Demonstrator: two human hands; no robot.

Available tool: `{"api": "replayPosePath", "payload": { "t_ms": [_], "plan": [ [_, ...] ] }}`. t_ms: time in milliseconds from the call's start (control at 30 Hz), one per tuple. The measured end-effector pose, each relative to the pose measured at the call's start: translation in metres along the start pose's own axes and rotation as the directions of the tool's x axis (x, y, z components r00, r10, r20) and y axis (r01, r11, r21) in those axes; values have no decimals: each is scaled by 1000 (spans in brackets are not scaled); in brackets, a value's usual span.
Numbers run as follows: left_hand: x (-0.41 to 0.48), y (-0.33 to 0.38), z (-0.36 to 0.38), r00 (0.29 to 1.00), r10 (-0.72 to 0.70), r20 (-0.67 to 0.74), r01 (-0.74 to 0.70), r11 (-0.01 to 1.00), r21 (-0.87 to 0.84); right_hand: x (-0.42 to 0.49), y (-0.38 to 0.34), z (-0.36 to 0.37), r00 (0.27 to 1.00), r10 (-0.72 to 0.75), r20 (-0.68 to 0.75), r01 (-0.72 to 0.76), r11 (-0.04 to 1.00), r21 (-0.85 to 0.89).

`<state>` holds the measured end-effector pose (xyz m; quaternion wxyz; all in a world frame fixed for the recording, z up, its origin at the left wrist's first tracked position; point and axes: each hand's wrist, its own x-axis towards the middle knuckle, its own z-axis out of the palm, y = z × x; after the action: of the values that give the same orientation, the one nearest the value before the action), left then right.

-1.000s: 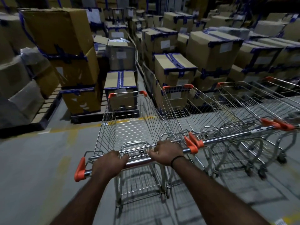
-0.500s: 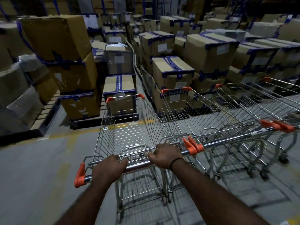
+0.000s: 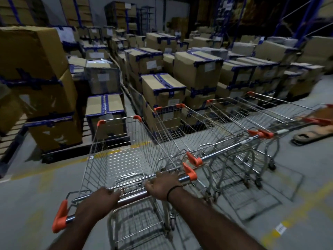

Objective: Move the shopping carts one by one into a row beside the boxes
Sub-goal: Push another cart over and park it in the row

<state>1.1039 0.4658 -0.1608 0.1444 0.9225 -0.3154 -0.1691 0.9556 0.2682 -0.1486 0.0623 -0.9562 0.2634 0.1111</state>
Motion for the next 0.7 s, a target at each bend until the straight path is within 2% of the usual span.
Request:
{"api": "replayPosePath", "payload": {
  "t_ms": [267,467,600,700],
  "plan": [
    [10,-26,-7,995,-43,85,43,999,4,-29,-32,4,997,76,29,-77,996,46],
    [-6,-6,-13,998,-56,21,52,984,169,-50,-43,8,991,118,69,-124,987,104],
    [-25,21,-11,997,59,-43,-49,980,191,-67,-43,6,995,68,75,-81,981,175],
    [-37,46,-14,983,155,-97,-132,968,214,-87,-42,-1,998,56,0,-54,965,257]
  ]
}}
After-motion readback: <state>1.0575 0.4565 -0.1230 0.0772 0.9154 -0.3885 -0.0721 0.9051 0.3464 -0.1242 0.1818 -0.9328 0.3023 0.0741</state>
